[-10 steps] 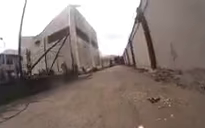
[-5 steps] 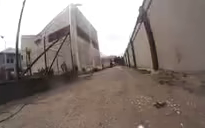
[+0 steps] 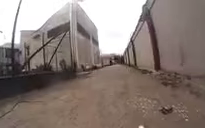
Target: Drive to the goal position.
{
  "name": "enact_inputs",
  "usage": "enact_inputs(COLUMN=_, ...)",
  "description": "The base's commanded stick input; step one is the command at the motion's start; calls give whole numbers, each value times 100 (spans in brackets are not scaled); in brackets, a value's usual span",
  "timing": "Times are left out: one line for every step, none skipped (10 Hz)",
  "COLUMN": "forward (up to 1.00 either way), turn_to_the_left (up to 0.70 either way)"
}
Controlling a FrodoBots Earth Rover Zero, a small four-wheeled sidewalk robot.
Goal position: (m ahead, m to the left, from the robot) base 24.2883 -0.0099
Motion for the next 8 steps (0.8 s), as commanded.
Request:
enact_inputs(forward=30, turn_to_the_left=0)
enact_inputs(forward=30, turn_to_the_left=0)
enact_inputs(forward=30, turn_to_the_left=0)
enact_inputs(forward=30, turn_to_the_left=0)
enact_inputs(forward=30, turn_to_the_left=0)
enact_inputs(forward=30, turn_to_the_left=0)
enact_inputs(forward=30, turn_to_the_left=0)
enact_inputs(forward=30, turn_to_the_left=0)
